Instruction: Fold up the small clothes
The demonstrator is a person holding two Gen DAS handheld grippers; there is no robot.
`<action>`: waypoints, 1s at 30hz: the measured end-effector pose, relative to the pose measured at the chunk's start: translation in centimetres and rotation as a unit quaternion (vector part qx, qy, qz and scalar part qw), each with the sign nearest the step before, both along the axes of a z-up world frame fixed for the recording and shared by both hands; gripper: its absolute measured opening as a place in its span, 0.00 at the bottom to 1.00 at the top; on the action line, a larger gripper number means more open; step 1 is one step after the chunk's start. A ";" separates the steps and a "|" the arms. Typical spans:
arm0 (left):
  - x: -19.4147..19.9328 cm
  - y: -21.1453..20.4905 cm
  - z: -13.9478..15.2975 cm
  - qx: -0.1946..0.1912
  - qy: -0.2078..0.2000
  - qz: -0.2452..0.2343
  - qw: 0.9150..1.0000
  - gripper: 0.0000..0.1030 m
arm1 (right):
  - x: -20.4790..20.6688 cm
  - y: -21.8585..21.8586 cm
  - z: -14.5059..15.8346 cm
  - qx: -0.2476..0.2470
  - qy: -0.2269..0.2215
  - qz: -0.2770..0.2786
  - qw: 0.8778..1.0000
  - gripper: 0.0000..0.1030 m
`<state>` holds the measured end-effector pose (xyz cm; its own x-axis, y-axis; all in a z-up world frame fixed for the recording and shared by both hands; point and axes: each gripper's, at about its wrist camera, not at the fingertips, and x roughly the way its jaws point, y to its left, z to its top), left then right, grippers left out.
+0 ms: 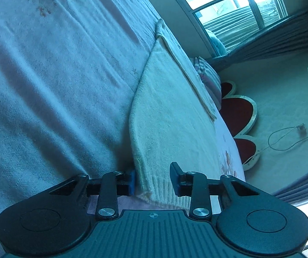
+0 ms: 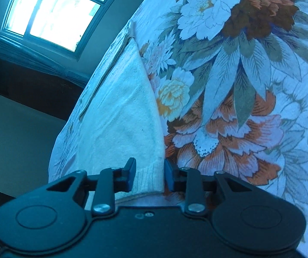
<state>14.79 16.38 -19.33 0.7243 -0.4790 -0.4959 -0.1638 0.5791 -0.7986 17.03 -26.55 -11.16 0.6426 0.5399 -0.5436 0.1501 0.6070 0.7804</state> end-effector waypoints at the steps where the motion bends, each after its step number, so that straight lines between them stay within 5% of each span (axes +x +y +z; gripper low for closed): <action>1: 0.1 0.0 -0.2 -0.003 -0.001 0.002 1.000 0.32 | 0.0 0.0 -0.1 0.004 0.001 -0.001 1.000 0.25; 15: 1.5 -0.8 0.0 0.007 -0.005 -0.015 1.000 0.32 | 0.0 0.0 -1.6 0.042 0.009 0.003 0.999 0.13; 20: 1.8 -1.8 0.8 0.043 -0.006 -0.021 0.999 0.32 | 0.5 0.4 -1.5 0.037 0.007 0.004 0.999 0.13; 21: 1.9 -1.9 0.9 0.052 -0.006 -0.020 0.998 0.25 | 0.6 0.5 -1.5 0.036 0.007 0.004 0.999 0.13; 22: 2.0 -2.2 1.0 0.072 0.002 -0.016 0.997 0.05 | 0.6 0.6 -1.5 0.034 0.007 0.004 0.999 0.12; 30: 0.9 -1.7 1.3 0.092 -0.025 0.007 0.995 0.04 | 0.2 1.1 -0.4 -0.005 -0.024 0.020 1.000 0.06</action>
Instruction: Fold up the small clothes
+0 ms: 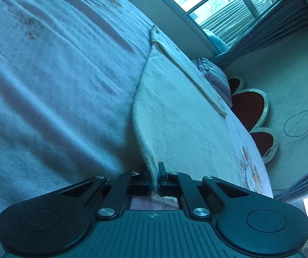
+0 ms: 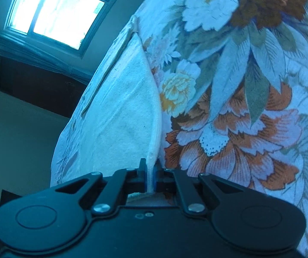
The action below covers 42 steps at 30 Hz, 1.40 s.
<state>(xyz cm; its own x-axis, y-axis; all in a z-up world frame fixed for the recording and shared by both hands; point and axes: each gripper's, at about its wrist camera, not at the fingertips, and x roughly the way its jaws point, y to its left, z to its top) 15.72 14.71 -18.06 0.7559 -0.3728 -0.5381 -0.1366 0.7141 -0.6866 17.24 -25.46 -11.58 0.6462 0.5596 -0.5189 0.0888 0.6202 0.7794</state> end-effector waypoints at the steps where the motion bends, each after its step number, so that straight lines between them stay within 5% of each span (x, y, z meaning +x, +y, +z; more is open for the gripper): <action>1: -0.4 0.3 0.3 -0.007 -0.006 0.007 1.000 0.04 | -0.2 0.1 0.6 -0.002 -0.013 0.006 1.000 0.05; 10: -0.7 1.6 -1.0 -0.018 0.008 0.013 1.000 0.04 | -0.1 -0.8 -0.2 -0.005 0.016 -0.008 1.000 0.05; 22: 3.2 2.2 4.7 -0.010 -0.060 0.009 0.998 0.04 | 3.6 0.0 6.4 -0.061 -0.079 0.020 0.995 0.05; 33: 18.1 2.9 8.7 0.006 -0.105 0.017 0.994 0.04 | 18.2 0.5 12.2 -0.091 -0.139 0.050 0.985 0.05; 42: 33.2 4.1 6.5 0.003 -0.096 0.040 0.995 0.04 | 34.4 -0.1 8.9 -0.041 -0.112 0.057 0.991 0.05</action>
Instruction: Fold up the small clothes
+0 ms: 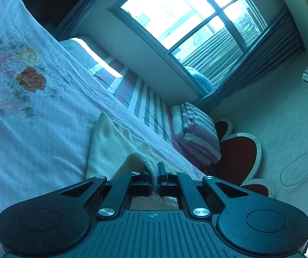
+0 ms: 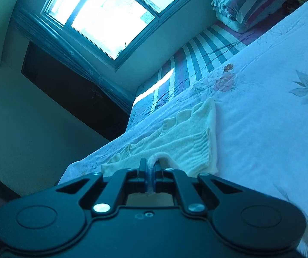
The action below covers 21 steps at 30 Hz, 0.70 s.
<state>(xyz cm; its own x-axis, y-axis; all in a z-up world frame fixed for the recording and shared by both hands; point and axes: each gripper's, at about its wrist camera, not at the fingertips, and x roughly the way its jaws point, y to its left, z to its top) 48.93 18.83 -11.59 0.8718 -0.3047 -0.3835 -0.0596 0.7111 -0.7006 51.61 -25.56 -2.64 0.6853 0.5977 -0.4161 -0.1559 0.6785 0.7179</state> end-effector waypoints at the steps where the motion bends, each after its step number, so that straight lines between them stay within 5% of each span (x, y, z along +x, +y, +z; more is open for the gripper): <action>1: 1.4 0.1 -0.4 0.000 0.003 0.002 1.000 0.04 | 1.5 0.1 -0.5 0.002 0.004 0.001 1.000 0.05; 14: 13.1 -0.1 -3.8 0.029 0.078 -0.015 0.996 0.04 | 11.9 0.1 -5.9 0.031 0.076 -0.003 0.997 0.06; 21: 17.1 0.5 -4.8 0.032 0.081 -0.022 0.996 0.04 | 15.2 0.7 -6.6 0.025 0.066 -0.006 0.997 0.06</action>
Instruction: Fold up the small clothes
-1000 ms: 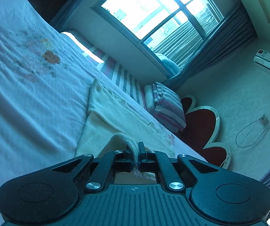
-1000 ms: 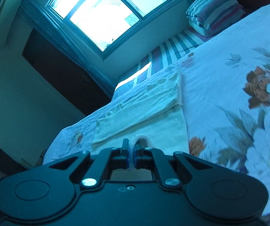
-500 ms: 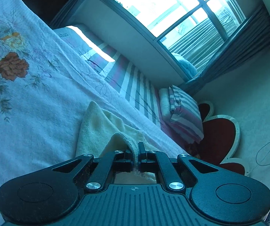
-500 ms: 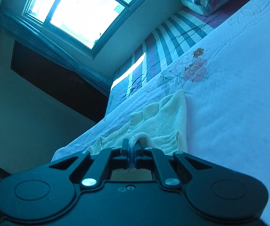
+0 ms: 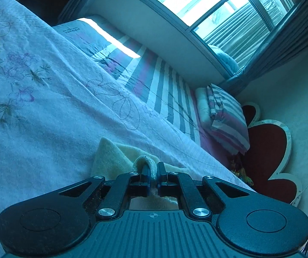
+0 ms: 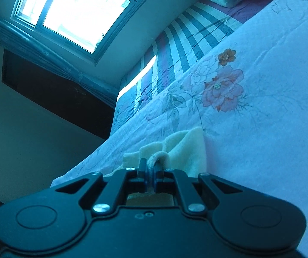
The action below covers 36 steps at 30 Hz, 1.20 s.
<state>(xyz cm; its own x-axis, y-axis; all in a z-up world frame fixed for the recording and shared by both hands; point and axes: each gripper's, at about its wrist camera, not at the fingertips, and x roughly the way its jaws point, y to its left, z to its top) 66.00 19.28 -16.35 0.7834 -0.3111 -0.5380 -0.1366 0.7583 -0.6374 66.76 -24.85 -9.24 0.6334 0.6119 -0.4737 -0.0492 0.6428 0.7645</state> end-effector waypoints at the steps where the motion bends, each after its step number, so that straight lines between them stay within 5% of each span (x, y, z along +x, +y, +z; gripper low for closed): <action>1: 0.4 -0.1 0.0 0.008 0.005 -0.003 1.000 0.04 | 0.4 0.1 -0.1 0.000 0.006 -0.002 1.000 0.06; 4: 0.5 0.5 0.3 0.014 -0.001 0.004 1.000 0.04 | 0.9 0.3 0.1 -0.023 0.016 -0.009 1.000 0.12; 5: 0.2 1.3 0.7 0.005 -0.021 0.016 1.000 0.05 | 0.6 -0.4 0.5 -0.028 0.011 -0.037 0.999 0.26; 6: -0.1 2.2 0.9 0.007 -0.035 0.033 0.999 0.19 | 0.0 -1.3 0.8 -0.025 0.005 -0.066 0.997 0.36; 7: -0.4 3.0 1.3 0.011 -0.046 0.048 0.998 0.47 | -0.5 -2.1 1.1 -0.021 0.000 -0.082 0.996 0.42; 8: -0.8 3.9 1.6 0.017 -0.058 0.054 0.997 0.55 | -0.9 -2.7 1.4 -0.017 -0.005 -0.082 0.996 0.42; 13: -0.2 3.6 2.7 0.112 -0.066 -0.058 0.990 0.55 | -1.7 -2.1 3.1 -0.077 -0.058 -0.032 0.995 0.40; 20: 3.0 -0.2 3.5 0.230 -0.055 -0.175 0.956 0.55 | 0.8 2.3 3.4 -0.163 -0.067 0.039 0.983 0.38; 23: 3.6 -1.0 3.4 0.242 -0.041 -0.206 0.947 0.55 | 1.5 3.2 2.8 -0.188 -0.056 0.054 0.979 0.35; 24: 3.7 -1.4 3.3 0.252 -0.036 -0.212 0.943 0.55 | 1.7 3.5 2.6 -0.199 -0.054 0.058 0.977 0.33; 28: 3.8 -1.7 3.1 0.229 -0.034 -0.224 0.947 0.03 | 1.8 4.1 2.1 -0.210 -0.055 0.073 0.973 0.05; 36: -0.2 1.8 4.1 0.135 -0.152 -0.109 0.973 0.02 | -1.1 2.7 4.7 -0.193 -0.141 0.018 0.971 0.04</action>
<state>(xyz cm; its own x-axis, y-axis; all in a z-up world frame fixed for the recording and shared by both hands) 65.83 21.05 -12.25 0.8505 -0.3667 -0.3770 0.2097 0.8938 -0.3964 65.68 -22.17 -4.50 0.7528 0.4475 -0.4827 -0.2489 0.8725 0.4206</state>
